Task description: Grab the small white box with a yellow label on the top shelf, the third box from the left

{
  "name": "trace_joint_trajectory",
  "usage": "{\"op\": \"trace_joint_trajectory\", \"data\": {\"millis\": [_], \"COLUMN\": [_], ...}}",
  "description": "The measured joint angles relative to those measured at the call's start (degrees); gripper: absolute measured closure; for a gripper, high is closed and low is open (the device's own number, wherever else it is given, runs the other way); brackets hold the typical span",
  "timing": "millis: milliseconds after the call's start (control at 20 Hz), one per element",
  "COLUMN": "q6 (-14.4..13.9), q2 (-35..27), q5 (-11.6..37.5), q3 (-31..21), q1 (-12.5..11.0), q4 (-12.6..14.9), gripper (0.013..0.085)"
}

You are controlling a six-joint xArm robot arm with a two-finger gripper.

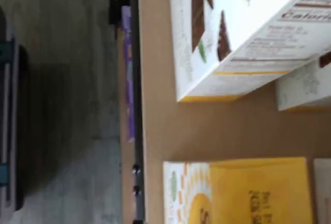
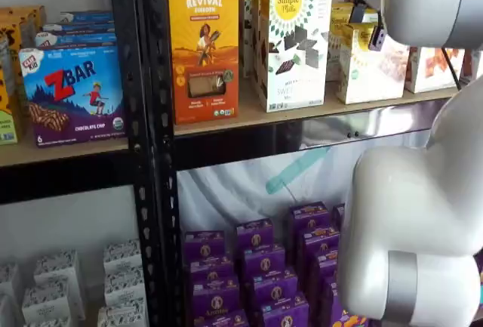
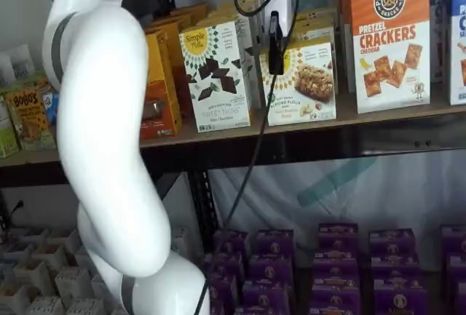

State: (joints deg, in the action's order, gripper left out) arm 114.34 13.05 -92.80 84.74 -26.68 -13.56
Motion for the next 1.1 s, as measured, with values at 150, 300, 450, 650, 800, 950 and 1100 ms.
{"op": "trace_joint_trajectory", "data": {"millis": [150,300,450,650,800,950,1100], "q6": [-0.4,-0.5,-0.7,-0.8,-0.8,-0.7,-0.6], "q2": [-0.9,-1.0,-1.1,-0.7,-0.2,0.1,0.2], "q5": [-1.3,-1.3,-1.7,-0.9,0.0,0.4,0.7], "q3": [0.7,0.4,0.3,-0.7,-1.6,-2.0,-2.2], "q1": [0.7,1.0,1.2,1.5,1.5,1.4,1.3], "q4": [2.1,2.8,3.3,3.3,2.9,2.4,2.2], "gripper": [0.0130,0.0130,0.0130,0.0170,0.0250,0.0290,0.0330]}}
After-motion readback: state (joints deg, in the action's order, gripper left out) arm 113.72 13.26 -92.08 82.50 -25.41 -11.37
